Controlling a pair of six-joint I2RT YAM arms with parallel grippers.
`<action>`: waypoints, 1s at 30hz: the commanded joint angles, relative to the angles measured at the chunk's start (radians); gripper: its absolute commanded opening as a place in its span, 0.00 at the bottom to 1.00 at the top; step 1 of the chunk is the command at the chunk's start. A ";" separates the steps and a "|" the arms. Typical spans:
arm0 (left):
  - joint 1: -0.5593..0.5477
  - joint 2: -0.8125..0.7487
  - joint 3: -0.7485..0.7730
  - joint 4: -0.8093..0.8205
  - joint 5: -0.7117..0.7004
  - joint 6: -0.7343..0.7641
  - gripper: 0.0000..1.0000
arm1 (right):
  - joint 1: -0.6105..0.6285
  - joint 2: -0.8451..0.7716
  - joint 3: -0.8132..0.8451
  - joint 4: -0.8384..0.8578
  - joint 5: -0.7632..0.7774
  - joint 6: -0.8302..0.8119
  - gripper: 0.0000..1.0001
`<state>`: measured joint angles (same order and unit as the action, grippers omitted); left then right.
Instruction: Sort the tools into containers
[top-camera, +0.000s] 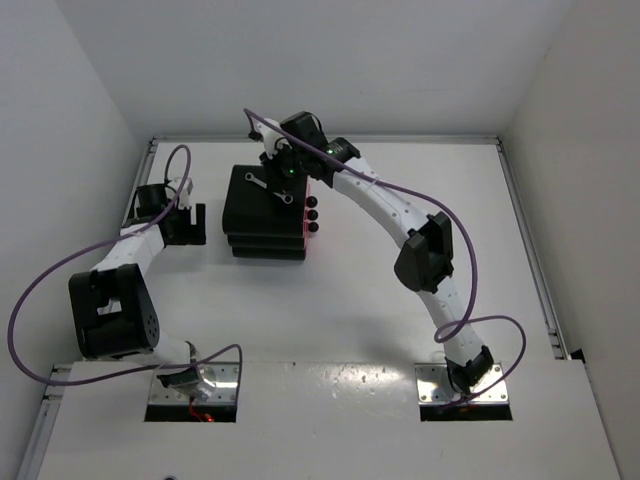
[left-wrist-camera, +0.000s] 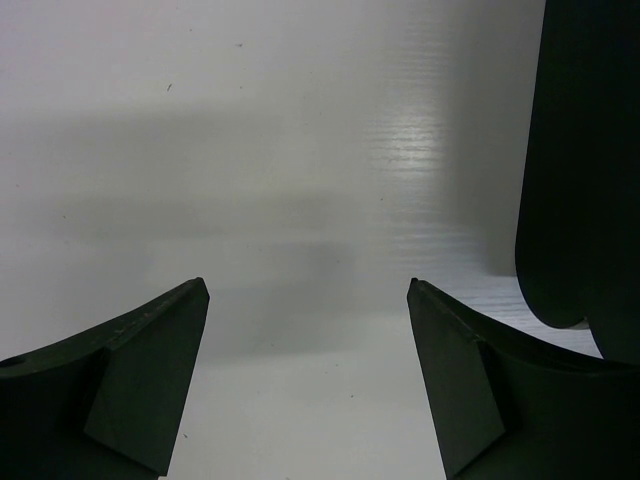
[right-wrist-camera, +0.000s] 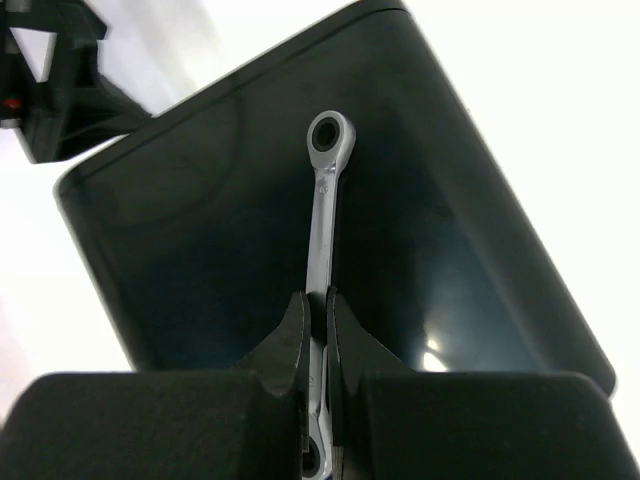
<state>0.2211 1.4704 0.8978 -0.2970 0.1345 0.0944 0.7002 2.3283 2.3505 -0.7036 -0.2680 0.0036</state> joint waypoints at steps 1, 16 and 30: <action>-0.016 -0.002 0.023 0.042 0.016 -0.010 0.87 | 0.001 0.022 0.024 -0.022 0.053 -0.017 0.00; -0.016 0.019 0.013 0.052 0.025 -0.010 0.87 | 0.001 0.003 0.004 -0.022 0.024 0.012 0.56; -0.006 -0.179 0.013 0.041 0.004 0.031 0.99 | -0.033 -0.337 -0.161 0.047 0.032 0.053 0.71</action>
<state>0.2150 1.3800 0.8978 -0.2760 0.1230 0.1047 0.6888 2.1502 2.2127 -0.6903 -0.2668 0.0422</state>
